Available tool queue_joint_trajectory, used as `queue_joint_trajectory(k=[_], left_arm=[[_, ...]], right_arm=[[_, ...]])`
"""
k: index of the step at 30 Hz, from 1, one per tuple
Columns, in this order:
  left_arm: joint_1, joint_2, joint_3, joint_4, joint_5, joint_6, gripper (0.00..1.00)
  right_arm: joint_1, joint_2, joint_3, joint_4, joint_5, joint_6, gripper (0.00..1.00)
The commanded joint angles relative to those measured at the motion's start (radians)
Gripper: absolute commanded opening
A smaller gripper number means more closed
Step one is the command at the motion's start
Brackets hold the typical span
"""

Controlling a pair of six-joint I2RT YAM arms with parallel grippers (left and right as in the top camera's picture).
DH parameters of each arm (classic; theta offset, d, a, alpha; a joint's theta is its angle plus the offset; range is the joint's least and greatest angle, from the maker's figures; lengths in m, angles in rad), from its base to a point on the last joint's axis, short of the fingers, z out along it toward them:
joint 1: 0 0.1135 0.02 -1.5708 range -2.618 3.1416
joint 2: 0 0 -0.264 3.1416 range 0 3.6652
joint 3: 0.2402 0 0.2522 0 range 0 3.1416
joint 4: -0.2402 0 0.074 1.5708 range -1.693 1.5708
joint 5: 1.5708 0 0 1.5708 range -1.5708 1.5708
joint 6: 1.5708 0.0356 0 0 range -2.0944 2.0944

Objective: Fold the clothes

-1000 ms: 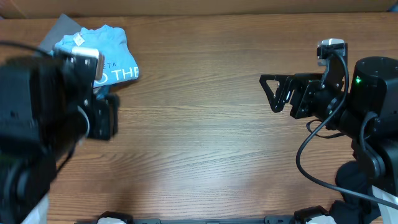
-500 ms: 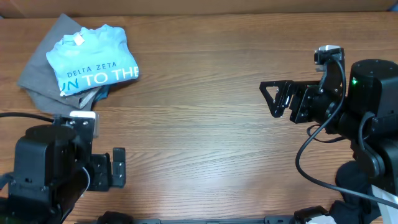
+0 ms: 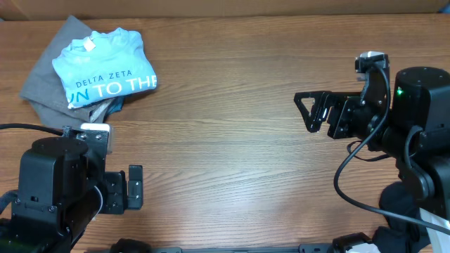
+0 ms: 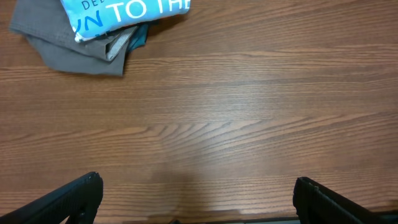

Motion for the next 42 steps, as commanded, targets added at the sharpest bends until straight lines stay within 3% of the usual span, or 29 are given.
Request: queue_joint_trajectory(k=[1, 4, 9, 17, 27, 30, 35, 42], left_arm=[[-0.006, -0.004, -0.007, 0.003, -0.016, -0.021, 1.0], [-0.006, -0.004, -0.007, 0.003, -0.016, -0.021, 1.0], [-0.006, -0.004, -0.007, 0.003, -0.016, -0.021, 1.0], [-0.006, -0.004, -0.007, 0.003, -0.016, -0.021, 1.0], [-0.006, -0.004, -0.007, 0.003, -0.016, -0.021, 1.0], [-0.006, -0.004, -0.007, 0.003, -0.016, -0.021, 1.0], [-0.006, -0.004, -0.007, 0.003, -0.016, -0.021, 1.0], [-0.006, -0.004, -0.007, 0.003, -0.016, -0.021, 1.0]], right_arm=[[0.0, -0.018, -0.009, 0.046, 0.183, -0.005, 1.0], [-0.002, -0.084, -0.095, 0.193, 0.279, -0.076, 1.0], [-0.02, -0.259, -0.41, 0.531, 0.279, -0.255, 1.0], [-0.093, -0.554, -0.955, 0.883, 0.272, -0.259, 1.0], [-0.093, -0.989, -1.415, 1.156, 0.278, -0.259, 1.0], [-0.093, -1.116, -1.511, 1.204, 0.278, -0.259, 1.0], [-0.093, -1.121, -1.58, 1.262, 0.275, -0.258, 1.0], [-0.092, -1.12, -1.578, 1.151, 0.267, -0.251, 1.0]])
